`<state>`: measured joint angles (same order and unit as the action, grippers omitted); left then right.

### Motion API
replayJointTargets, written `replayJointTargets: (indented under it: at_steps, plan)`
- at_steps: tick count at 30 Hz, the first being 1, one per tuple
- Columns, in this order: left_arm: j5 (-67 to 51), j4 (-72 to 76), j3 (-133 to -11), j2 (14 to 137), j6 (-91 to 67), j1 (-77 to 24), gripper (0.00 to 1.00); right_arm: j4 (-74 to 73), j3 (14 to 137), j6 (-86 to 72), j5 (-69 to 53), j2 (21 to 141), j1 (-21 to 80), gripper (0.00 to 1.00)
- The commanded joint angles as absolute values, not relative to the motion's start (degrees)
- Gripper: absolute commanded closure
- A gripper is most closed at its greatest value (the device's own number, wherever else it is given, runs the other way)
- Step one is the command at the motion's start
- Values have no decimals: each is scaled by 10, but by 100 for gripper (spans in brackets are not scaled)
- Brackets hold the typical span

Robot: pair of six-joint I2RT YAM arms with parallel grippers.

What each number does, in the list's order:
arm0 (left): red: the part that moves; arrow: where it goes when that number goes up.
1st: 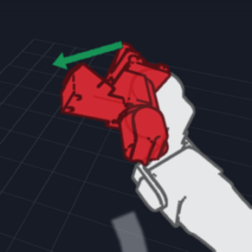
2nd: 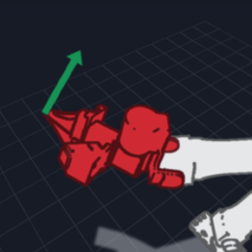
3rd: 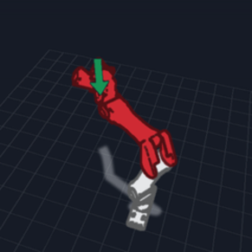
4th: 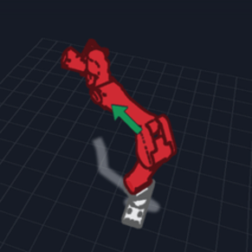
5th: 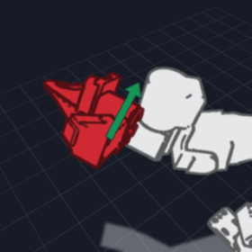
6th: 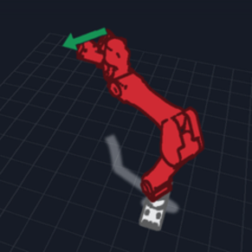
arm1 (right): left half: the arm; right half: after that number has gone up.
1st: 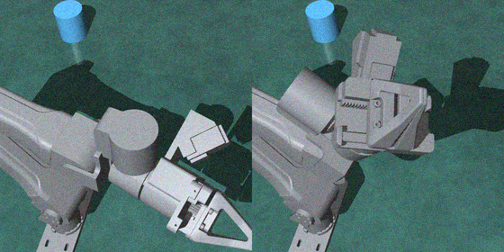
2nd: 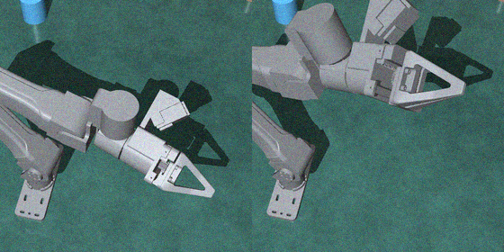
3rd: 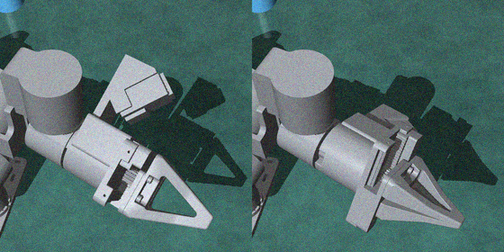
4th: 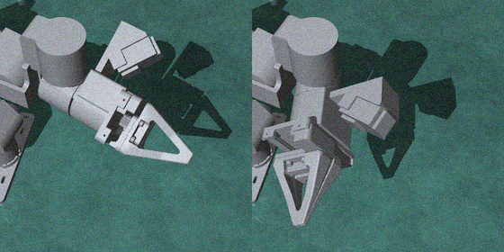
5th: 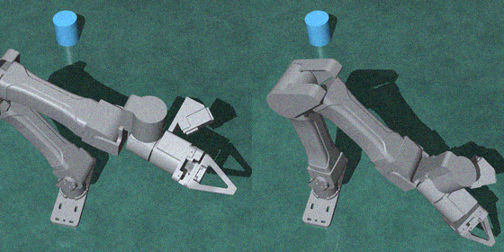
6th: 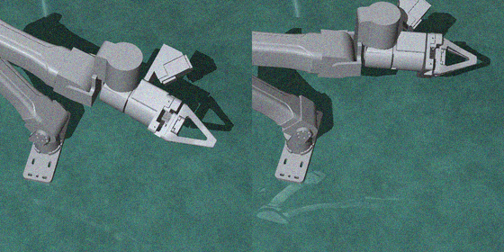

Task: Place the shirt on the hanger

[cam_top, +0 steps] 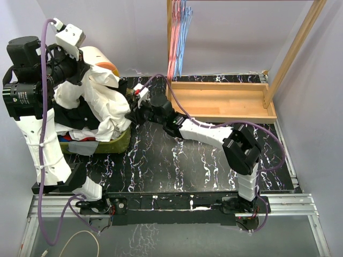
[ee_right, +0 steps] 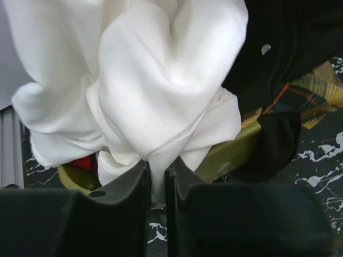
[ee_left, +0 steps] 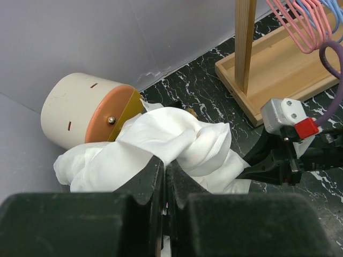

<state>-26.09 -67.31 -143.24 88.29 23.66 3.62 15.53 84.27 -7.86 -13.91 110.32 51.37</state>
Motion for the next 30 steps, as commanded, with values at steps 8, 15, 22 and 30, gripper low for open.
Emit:
replayJointTargets:
  at_steps: [8,15,22,30]
  plan:
    - [-176,-623,-1615,922,201,34,100,143,1011,-5,-90,916,516,92]
    - [-170,-534,-1725,973,130,34,100,71,1114,107,-6,873,516,92]
    - [-215,-490,-1746,1004,83,34,100,55,1076,152,63,790,516,92]
    - [-263,-497,-1722,1008,79,34,100,29,985,144,113,692,516,92]
